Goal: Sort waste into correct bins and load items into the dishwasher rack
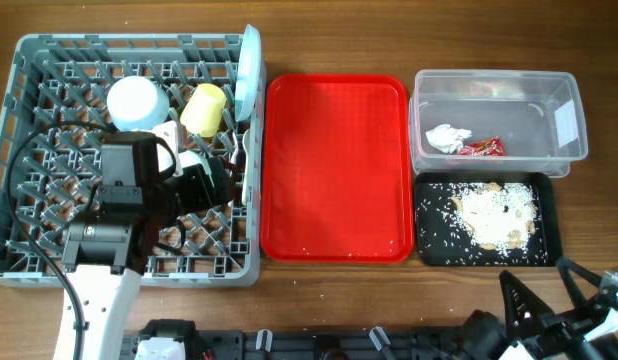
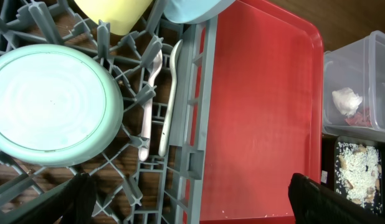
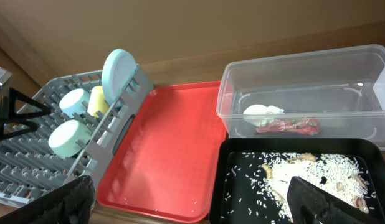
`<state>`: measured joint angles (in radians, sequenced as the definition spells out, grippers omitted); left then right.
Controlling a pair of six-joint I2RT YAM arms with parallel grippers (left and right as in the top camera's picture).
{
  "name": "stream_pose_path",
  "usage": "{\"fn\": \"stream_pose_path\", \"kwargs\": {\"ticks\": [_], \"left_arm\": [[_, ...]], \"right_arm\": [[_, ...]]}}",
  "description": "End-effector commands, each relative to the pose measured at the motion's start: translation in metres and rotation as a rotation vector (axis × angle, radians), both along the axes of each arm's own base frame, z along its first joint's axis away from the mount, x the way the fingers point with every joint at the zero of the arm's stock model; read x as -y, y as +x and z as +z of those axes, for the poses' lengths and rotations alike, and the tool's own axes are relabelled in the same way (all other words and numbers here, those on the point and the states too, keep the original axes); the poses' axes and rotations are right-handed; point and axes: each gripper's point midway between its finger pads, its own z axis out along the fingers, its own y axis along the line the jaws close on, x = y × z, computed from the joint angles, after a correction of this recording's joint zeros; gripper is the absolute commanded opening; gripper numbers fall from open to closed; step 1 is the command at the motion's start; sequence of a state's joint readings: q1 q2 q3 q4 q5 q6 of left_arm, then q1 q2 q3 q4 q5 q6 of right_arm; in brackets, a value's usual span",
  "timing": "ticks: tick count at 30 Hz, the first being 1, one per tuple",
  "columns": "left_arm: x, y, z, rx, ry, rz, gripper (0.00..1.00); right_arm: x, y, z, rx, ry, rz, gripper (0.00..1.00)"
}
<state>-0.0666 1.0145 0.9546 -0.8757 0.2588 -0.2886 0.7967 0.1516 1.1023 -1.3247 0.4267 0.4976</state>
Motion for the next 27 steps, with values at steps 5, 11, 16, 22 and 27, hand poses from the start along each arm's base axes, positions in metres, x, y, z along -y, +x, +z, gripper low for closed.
{"fn": "stream_pose_path", "kwargs": {"ticks": [5,11,16,22,27], "left_arm": [[0.0,0.001,0.001,0.008,0.018,-0.02,1.0],[0.0,0.001,0.001,0.008,0.018,-0.02,1.0],[0.0,0.001,0.001,0.008,0.018,-0.02,1.0],[0.0,0.001,0.001,0.008,0.018,-0.02,1.0],[0.0,0.001,0.001,0.008,0.018,-0.02,1.0]], "right_arm": [[-0.024,0.012,0.078,0.427,-0.184,0.089,1.0],[-0.095,0.024,0.117,0.973,-0.568,0.279,1.0],[-0.105,0.065,0.08,0.984,-0.471,0.241,1.0],[-0.109,0.081,0.011,0.931,-0.408,0.248,1.0],[-0.114,0.102,-0.041,0.883,-0.416,0.256,1.0]]}}
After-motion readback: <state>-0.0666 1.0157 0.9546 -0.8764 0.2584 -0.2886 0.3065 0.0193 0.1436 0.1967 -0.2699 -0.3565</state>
